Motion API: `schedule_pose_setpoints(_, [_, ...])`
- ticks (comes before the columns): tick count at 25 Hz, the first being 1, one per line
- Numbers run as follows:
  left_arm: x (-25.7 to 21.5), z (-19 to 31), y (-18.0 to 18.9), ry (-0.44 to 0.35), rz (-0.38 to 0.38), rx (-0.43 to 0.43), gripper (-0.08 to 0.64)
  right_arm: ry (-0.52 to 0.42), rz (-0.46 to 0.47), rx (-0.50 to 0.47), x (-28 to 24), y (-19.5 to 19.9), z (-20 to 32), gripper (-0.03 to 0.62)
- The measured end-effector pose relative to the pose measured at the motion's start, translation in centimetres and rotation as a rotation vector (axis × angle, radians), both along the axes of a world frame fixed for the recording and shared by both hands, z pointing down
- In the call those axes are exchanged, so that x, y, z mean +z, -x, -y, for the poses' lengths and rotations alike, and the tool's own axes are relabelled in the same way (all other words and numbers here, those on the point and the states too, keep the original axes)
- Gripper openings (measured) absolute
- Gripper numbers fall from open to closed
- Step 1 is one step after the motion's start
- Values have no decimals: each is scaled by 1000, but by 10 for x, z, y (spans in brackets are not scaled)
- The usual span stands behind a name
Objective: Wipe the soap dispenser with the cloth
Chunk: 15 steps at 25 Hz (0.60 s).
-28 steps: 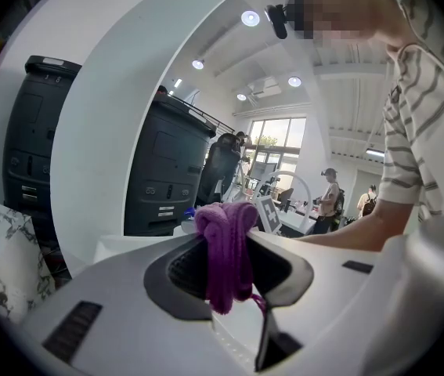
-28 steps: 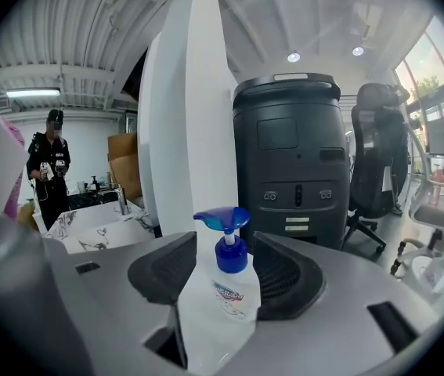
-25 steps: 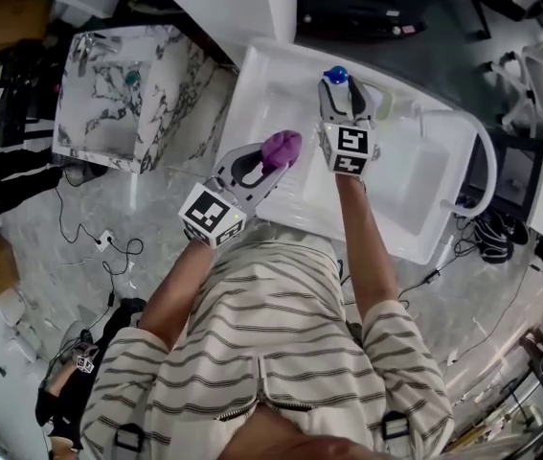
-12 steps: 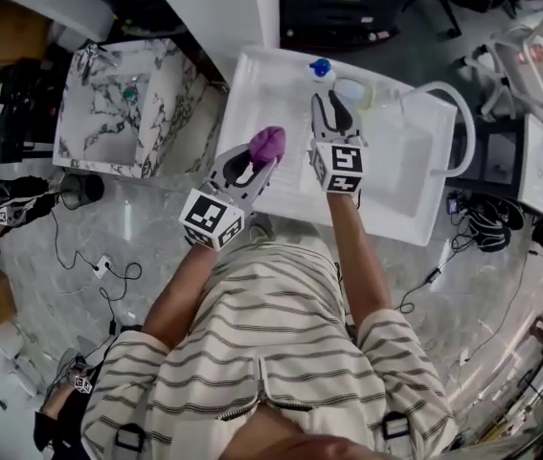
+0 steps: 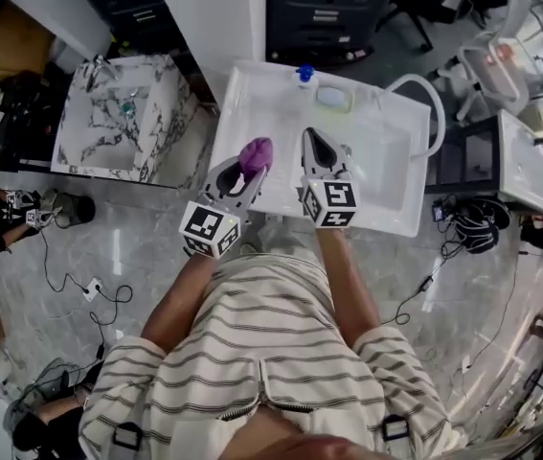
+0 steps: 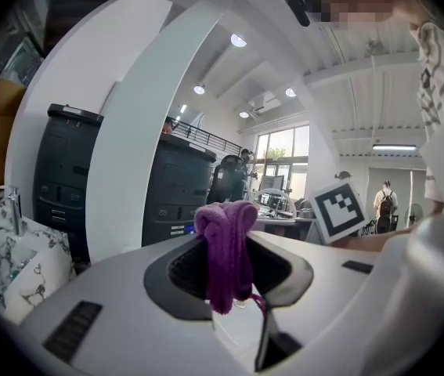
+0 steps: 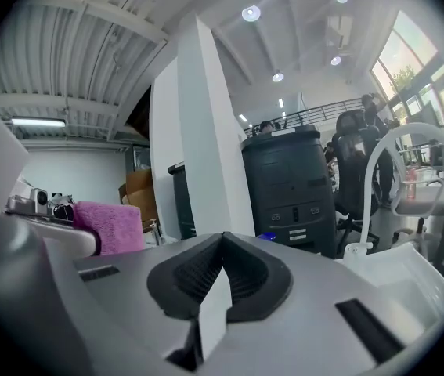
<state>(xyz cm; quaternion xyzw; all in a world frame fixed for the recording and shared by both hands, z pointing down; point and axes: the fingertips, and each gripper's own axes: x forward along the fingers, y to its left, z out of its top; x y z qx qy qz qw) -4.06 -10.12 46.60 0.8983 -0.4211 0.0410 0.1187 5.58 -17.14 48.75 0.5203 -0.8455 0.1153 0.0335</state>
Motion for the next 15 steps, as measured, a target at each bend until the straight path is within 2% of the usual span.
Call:
schedule_pose_setpoints(9, [-8,-28,-4,-50,29,-24,115,-34,39,8,-34,-5,-66,9])
schedule_pose_setpoints(15, [-7,-40,-8,-63,24,-11,115,-58,46,17,-44,-6,-88,8])
